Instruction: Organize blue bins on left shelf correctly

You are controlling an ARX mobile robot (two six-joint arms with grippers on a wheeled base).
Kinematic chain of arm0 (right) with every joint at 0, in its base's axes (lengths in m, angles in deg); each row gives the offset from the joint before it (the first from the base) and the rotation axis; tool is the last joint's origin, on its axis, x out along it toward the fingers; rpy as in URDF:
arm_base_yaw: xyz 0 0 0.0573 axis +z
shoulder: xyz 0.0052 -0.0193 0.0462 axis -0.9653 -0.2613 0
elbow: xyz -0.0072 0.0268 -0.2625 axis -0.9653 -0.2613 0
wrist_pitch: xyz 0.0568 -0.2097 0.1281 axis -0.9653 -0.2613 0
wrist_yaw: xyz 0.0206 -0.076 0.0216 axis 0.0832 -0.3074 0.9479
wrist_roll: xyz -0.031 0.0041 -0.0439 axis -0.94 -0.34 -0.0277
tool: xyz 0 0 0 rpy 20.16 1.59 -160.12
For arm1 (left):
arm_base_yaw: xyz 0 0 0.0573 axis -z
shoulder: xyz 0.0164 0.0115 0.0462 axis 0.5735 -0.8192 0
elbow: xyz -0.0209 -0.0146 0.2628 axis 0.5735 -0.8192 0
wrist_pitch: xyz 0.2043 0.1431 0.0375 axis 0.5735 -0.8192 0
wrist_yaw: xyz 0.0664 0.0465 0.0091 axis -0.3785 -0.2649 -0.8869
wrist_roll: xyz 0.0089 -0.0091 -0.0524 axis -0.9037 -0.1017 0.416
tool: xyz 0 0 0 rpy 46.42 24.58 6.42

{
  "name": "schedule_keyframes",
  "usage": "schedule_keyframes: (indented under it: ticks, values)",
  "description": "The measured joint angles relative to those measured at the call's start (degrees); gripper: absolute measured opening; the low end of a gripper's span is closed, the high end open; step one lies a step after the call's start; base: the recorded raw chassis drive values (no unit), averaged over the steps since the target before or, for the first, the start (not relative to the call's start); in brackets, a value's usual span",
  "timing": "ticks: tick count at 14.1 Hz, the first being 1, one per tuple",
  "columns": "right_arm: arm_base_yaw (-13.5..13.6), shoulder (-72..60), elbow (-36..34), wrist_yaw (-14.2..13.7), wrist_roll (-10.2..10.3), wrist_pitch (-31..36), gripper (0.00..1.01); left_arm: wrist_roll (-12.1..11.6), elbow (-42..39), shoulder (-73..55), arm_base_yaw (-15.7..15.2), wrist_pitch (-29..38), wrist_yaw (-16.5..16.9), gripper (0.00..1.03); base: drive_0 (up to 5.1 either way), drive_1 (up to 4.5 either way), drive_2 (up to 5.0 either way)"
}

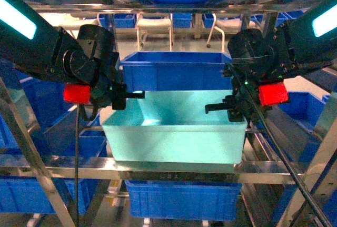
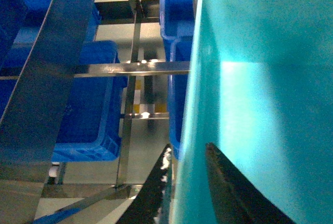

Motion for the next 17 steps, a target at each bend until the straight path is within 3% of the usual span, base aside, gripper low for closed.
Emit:
schedule_keyframes:
  ticks: [3,5,6,7,12,17]
  values:
    - [0.33,0.00,0.07,-0.46,-1.40,-0.28,0.44,0.00,0.72,0.04,0.33,0.02,-0.04,0.56,0.0,0.00,0.0]
    - [0.28,1.03,-1.44,-1.27,-1.49,1.46,0.77,0.44,-3.85,2.95,0.98,1.95,0.61,0.87,0.0,0.00,0.0]
    - [0.11,1.95,-2.93,-1.36,-1.27,2.49,0.86,0.61,-6.86,5.51,1.25,2.67,0.44,0.98,0.0,0.00,0.0]
    - [-0.04,4.33,-6.40,-1.29,-1.14,4.35,1.00,1.20,-11.08,9.84,1.95,3.89,0.37,0.98,0.0,0.00,0.0]
    - [0.42,15.67,-22.99,1.31,-0.63,10.25,0.98,6.64,-25.57,25.73,5.70,0.98,1.03,0.98,0.0,0.00,0.0]
    - [1.11,23.93,-33.18,3.89,0.20,13.81,0.98,8.50,-33.77,35.58,7.34,-1.33,1.92,0.98,0.0,0.00,0.0]
